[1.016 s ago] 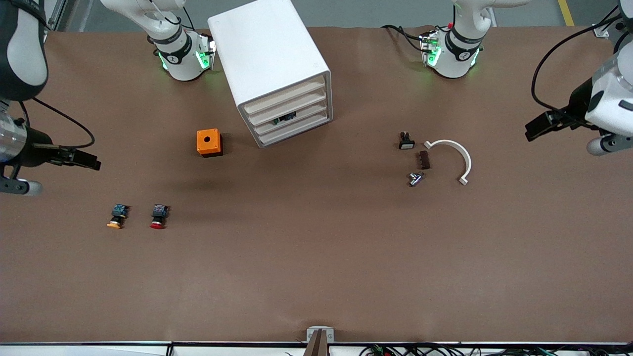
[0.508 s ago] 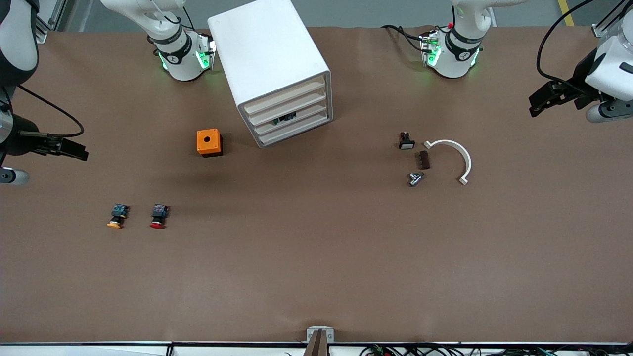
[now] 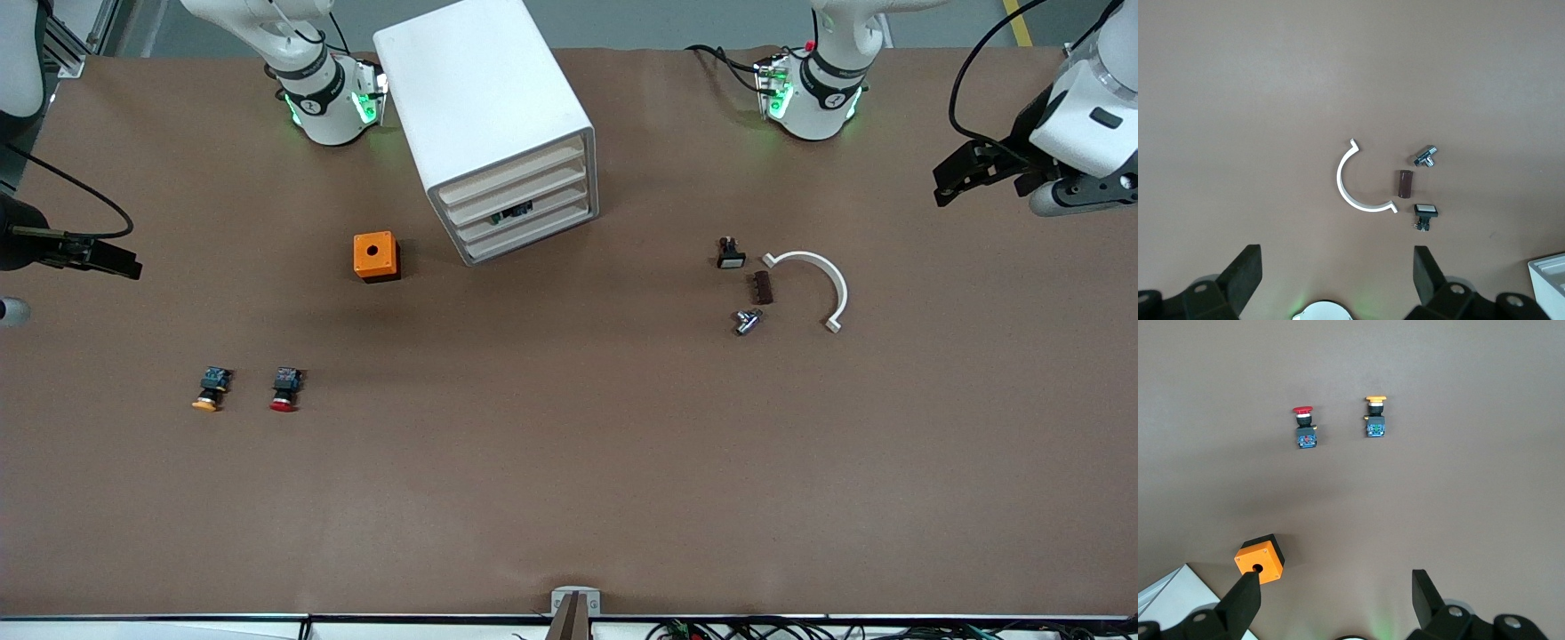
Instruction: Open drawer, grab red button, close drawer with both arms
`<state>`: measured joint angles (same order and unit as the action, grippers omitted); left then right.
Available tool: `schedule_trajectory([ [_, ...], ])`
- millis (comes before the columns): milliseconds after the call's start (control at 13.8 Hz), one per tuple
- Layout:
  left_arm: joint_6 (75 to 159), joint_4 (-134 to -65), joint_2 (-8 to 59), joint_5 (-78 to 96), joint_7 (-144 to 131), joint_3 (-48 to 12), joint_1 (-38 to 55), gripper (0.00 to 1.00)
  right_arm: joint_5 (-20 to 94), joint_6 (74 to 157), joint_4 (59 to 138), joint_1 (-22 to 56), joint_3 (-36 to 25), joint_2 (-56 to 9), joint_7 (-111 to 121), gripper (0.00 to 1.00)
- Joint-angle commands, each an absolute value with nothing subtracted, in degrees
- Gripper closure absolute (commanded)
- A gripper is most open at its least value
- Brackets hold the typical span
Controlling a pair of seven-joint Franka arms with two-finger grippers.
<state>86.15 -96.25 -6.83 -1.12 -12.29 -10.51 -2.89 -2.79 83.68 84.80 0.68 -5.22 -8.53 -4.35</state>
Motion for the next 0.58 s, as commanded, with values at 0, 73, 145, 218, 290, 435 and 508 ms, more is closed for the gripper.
schedule_trajectory([
  [0, 87.01, -98.52, -9.14, -0.35, -10.90, -11.16, -3.69, 0.00, -2.38, 83.67, 86.30, -0.70, -4.83, -5.99, -4.04, 0.00],
  [73, 87.19, -99.05, -9.58, -0.35, -10.99, -11.16, -3.69, 0.00, -0.37, 83.85, 87.61, -1.49, -4.92, -4.24, -4.04, 0.00],
  [145, 87.45, -99.84, -10.10, -0.35, -10.99, -11.16, -3.69, 0.00, 0.95, 84.28, 89.63, -2.19, -5.01, -2.39, -3.96, 0.00],
  [218, 88.06, -100.71, -10.80, -0.35, -10.99, -11.16, -3.69, 0.00, 0.97, 85.59, 91.82, -2.20, -4.92, -0.28, -3.96, 0.00],
  [290, 88.41, -101.24, -11.07, -0.35, -10.99, -11.16, -3.69, 0.00, 0.97, 87.00, 93.67, -2.11, -4.92, 2.00, -3.87, 0.00],
  [435, 88.51, -101.16, -11.25, -0.35, -10.99, -11.16, -3.95, 0.00, 0.97, 87.63, 95.00, -2.20, -4.92, 3.69, -3.87, 0.00],
  [508, 88.51, -101.16, -11.25, -0.35, -10.90, -11.08, -4.04, 0.00, 0.97, 87.80, 95.27, -2.11, -4.92, 3.87, -3.87, 0.00],
])
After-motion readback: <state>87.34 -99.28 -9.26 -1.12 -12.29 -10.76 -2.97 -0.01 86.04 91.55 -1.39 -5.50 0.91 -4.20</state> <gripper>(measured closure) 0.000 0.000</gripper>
